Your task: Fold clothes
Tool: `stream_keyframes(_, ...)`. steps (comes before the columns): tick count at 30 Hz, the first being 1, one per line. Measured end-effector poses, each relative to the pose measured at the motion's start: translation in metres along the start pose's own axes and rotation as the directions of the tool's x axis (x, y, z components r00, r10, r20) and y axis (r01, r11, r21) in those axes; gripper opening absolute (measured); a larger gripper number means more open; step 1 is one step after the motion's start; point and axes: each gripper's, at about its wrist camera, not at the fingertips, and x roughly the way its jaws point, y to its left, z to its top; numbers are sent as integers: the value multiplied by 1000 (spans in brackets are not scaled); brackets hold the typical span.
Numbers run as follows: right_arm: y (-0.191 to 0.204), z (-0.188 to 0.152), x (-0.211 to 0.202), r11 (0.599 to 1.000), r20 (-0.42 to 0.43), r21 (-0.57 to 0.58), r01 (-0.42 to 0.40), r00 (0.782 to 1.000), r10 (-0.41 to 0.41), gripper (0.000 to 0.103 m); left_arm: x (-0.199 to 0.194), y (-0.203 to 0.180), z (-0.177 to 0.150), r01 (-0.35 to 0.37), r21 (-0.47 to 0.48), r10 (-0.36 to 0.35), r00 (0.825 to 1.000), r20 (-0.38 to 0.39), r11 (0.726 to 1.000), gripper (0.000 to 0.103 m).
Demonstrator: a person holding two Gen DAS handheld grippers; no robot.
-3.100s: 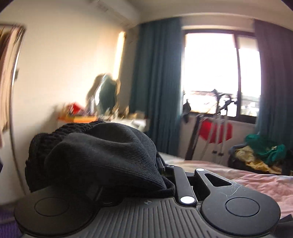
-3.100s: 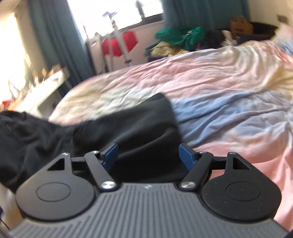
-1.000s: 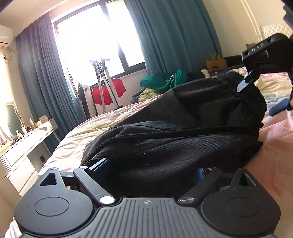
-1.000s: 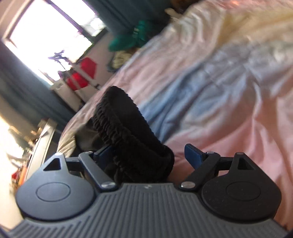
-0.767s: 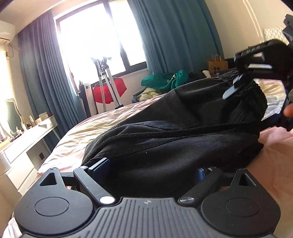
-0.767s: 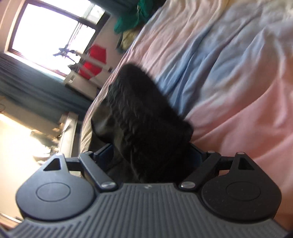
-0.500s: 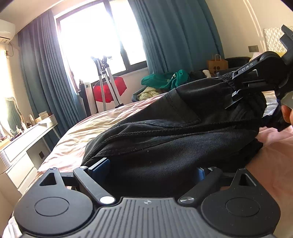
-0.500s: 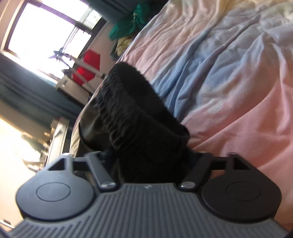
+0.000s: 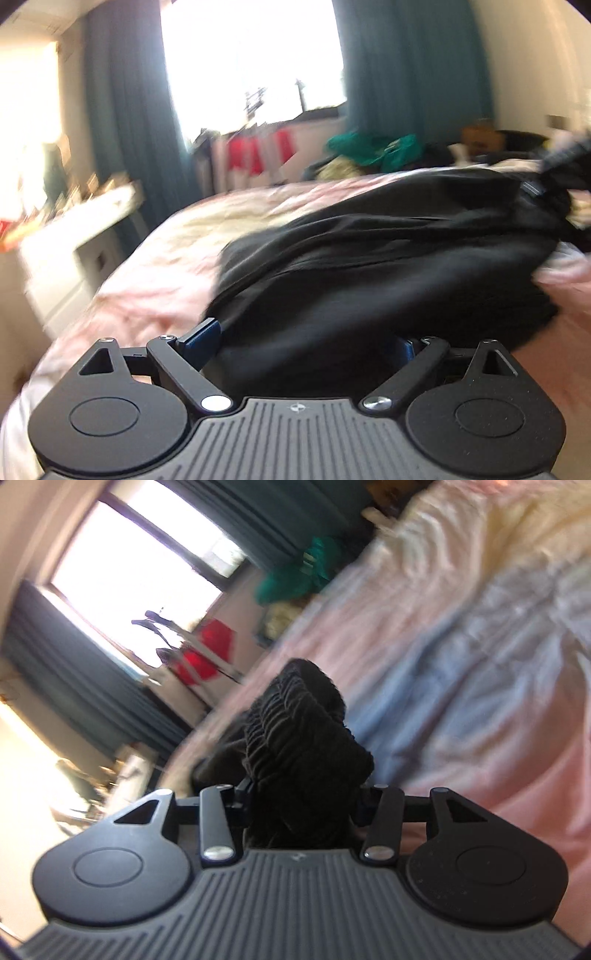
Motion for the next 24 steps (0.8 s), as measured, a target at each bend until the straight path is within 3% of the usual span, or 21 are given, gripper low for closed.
stream_keyframes(2, -7, -4, 7, 999, -37, 1, 51, 998, -51, 51, 10, 18, 0, -25, -90, 18, 997, -70, 996, 93)
stream_keyframes(5, -9, -8, 7, 998, -44, -5, 55, 998, -55, 54, 21, 51, -3, -63, -263, 19, 986, -165, 963, 93)
stream_keyframes(7, -9, -9, 7, 999, -50, -7, 48, 998, -49, 56, 23, 66, -5, -60, -324, -2, 982, -187, 944, 94)
stream_keyframes(10, -15, -10, 8, 999, -65, 18, 42, 997, -41, 60, 18, 67, -4, -69, -308, 14, 984, -177, 949, 94)
stream_keyframes(13, -24, -8, 7, 997, -92, 65, 46, 995, -40, 71, 14, 63, -1, -86, -269, 46, 987, -153, 959, 94)
stream_keyframes(16, -29, -7, 7, 993, -120, 94, 67, 991, -55, 87, 16, 64, 1, -77, -298, 31, 987, -157, 952, 94)
stream_keyframes(24, -20, -21, 26, 999, -212, 2, 37, 977, -36, 90, 18, 65, 3, -61, -327, 8, 987, -162, 943, 94)
